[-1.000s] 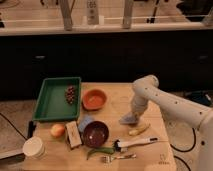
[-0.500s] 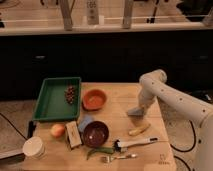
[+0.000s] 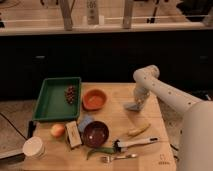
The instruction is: Wipe table surface with towel
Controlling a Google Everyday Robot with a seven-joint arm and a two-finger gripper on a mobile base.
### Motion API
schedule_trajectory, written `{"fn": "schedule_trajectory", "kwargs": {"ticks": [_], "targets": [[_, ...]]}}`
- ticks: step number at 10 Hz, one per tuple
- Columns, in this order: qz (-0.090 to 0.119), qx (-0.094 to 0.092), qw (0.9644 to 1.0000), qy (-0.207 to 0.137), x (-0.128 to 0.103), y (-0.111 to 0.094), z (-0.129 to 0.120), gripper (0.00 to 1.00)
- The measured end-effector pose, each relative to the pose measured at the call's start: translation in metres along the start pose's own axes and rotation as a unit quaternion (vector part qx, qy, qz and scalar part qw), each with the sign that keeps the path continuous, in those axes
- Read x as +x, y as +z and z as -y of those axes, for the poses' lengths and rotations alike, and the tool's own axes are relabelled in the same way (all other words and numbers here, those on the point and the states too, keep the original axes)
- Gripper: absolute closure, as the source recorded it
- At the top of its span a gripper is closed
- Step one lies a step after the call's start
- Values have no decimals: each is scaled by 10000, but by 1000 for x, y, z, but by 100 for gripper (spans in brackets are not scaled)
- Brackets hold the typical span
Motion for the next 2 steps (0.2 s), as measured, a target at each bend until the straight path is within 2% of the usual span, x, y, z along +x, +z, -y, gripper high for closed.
{"fn": "schedule_trajectory", "kwargs": {"ticks": [2], "targets": [[77, -6, 9993, -366, -13, 5, 38, 100]]}}
